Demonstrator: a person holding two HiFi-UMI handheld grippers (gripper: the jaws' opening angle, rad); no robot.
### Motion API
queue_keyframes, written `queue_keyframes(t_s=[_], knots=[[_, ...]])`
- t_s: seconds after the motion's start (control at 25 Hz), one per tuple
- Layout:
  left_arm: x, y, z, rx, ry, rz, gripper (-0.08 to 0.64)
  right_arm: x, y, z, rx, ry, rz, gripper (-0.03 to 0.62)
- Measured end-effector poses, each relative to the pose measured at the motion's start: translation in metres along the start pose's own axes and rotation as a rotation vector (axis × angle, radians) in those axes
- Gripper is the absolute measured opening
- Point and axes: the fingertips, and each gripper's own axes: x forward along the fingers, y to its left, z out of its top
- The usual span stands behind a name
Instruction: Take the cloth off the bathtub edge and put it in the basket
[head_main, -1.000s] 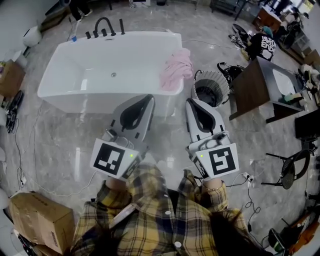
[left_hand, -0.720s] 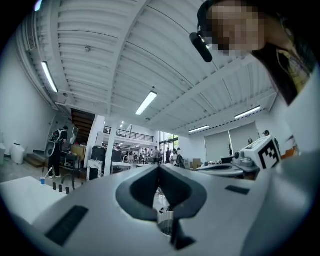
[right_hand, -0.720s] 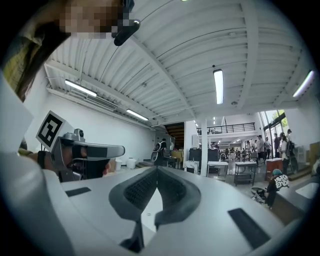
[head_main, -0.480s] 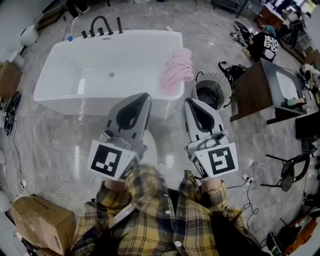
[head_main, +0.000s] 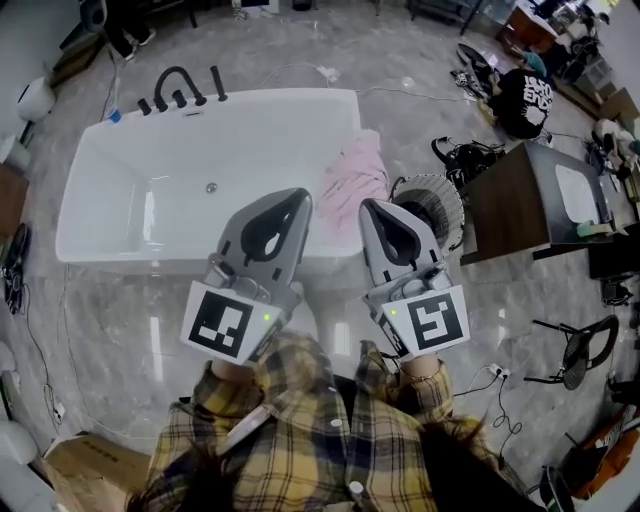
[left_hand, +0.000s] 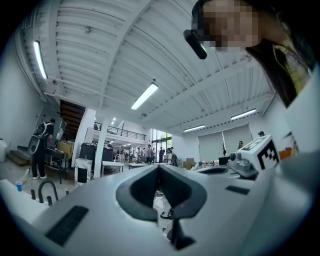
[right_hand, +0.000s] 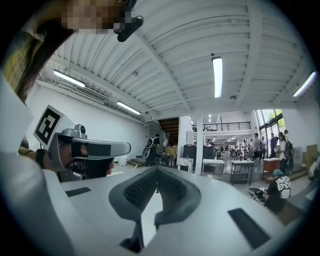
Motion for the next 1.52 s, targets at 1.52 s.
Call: queue_keyframes(t_s=[1.52], knots=[[0.207, 0.103, -0.049, -0.060, 0.093, -0.043, 0.017, 0.164, -0.177, -0.039, 0.015, 0.091, -0.052, 0.015]])
